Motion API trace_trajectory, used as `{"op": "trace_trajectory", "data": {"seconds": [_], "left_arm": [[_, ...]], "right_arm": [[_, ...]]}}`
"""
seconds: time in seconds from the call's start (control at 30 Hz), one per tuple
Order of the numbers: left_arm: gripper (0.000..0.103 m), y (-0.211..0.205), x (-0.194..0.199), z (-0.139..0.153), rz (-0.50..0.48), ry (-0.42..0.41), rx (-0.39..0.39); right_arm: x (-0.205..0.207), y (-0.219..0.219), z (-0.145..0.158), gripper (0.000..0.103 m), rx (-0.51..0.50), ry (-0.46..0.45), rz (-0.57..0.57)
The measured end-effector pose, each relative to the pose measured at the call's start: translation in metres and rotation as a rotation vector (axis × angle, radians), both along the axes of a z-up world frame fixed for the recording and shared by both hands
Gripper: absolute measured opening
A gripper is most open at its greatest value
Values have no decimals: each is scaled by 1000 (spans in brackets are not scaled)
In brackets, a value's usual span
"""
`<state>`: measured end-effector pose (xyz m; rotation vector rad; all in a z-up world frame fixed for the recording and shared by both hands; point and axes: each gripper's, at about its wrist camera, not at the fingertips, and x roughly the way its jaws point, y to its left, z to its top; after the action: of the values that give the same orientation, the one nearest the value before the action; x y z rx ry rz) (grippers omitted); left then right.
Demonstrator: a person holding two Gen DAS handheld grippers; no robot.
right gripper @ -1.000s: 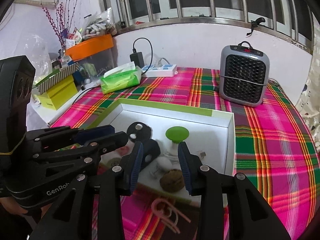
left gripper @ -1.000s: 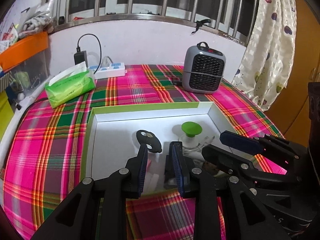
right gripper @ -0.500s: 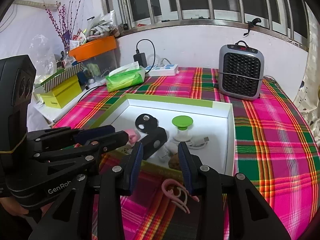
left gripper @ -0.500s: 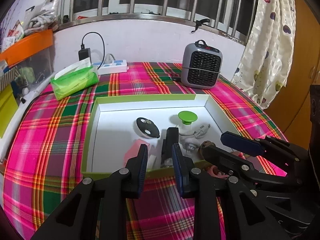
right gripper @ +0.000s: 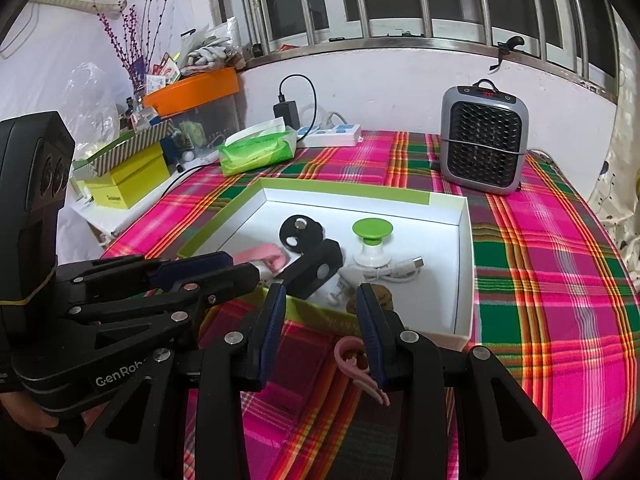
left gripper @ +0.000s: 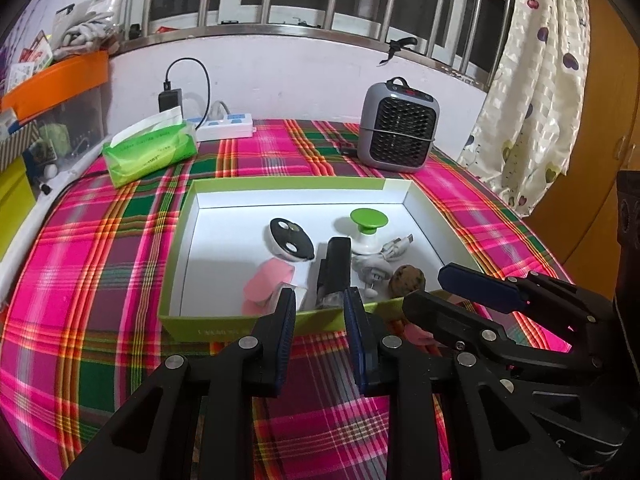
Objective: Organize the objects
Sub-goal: 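Withdraw both open tools from the box toward the pink loop clip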
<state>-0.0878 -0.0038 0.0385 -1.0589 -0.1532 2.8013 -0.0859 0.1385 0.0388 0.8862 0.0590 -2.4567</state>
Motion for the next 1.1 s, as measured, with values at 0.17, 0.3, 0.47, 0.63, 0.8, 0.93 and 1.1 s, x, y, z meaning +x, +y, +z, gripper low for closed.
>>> {"op": "trace_trajectory", "data": {"seconds": [0.17, 0.3, 0.47, 0.63, 0.8, 0.93, 1.1], "left_arm": [[22, 1, 3, 0, -10, 4, 4], [22, 2, 4, 0, -15, 5, 5], [22, 3, 6, -1, -31, 6, 13], [22, 9, 10, -3, -66, 7, 9], [22, 14, 11, -6, -92, -2, 4], [22, 17, 10, -9, -110, -18, 4], [22, 19, 11, -12, -124, -32, 4]], "right_arm": [[3, 1, 0, 38, 0, -2, -1], [5, 2, -1, 38, -1, -4, 1], [8, 4, 0, 38, -1, -9, 4], [11, 9, -2, 38, -4, -23, 2], [13, 18, -7, 38, 1, -43, -14], [12, 26, -9, 38, -6, -65, -31], [6, 36, -12, 38, -8, -101, -48]]}}
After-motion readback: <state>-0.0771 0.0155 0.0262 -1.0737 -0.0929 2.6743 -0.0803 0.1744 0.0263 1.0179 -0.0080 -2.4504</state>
